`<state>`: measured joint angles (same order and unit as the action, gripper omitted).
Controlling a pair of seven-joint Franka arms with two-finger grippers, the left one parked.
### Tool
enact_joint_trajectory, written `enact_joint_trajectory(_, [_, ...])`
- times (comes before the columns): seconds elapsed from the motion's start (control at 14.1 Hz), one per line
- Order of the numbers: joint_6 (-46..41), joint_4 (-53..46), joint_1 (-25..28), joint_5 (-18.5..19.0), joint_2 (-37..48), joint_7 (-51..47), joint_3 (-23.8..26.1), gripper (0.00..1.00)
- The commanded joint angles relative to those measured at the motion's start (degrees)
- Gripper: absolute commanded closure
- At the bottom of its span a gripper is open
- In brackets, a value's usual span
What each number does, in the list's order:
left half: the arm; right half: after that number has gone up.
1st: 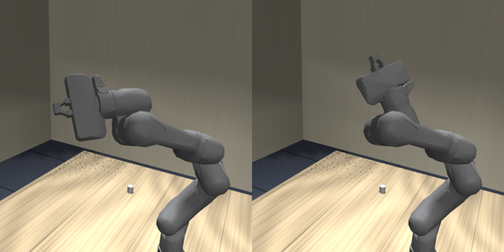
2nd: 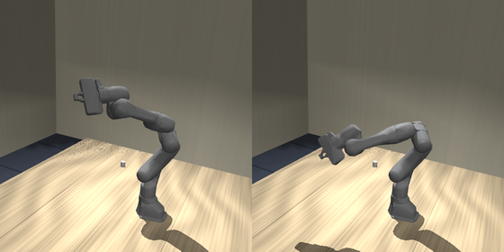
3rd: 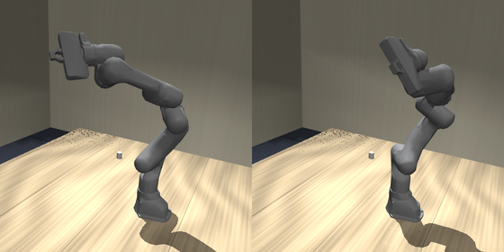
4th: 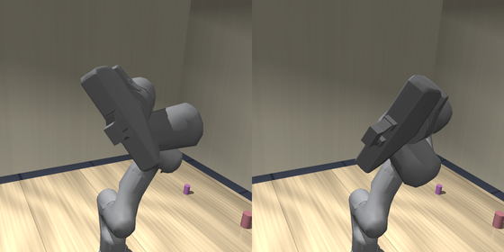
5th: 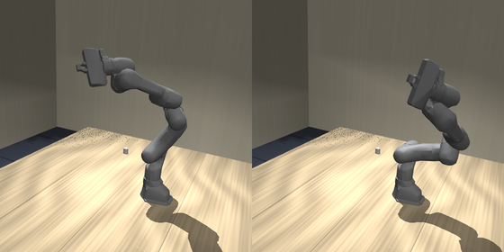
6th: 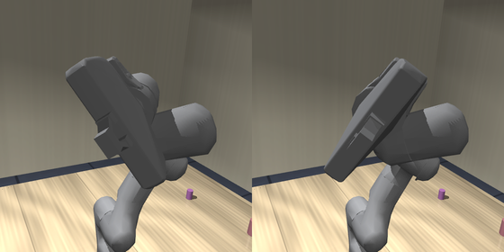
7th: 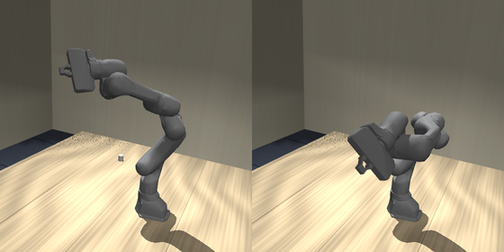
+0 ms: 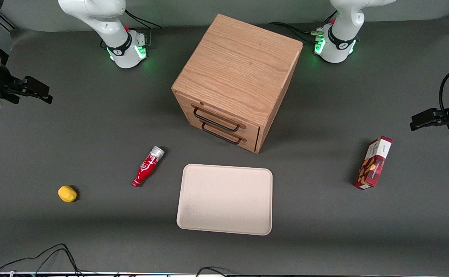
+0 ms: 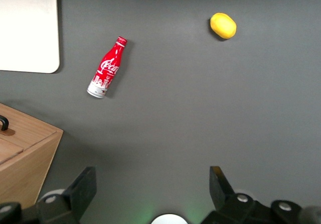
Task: Place coke bottle on tray
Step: 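Start moving the right gripper out from its rest pose toward the bottle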
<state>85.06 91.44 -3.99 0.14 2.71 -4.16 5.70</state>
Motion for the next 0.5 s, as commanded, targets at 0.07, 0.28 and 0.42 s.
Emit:
enact_joint_trajectory(0.07, [4.2,-1.0,1.7,-0.6,-5.3,-11.3,2.7,0.0])
enact_joint_trajectory(0.28, [11.4,2.5,1.7,-0.6,-9.2,-20.5,6.2,0.0])
enact_joint_trajectory(0.42, [16.6,5.8,1.8,-0.4,-11.8,-24.3,7.9,0.0])
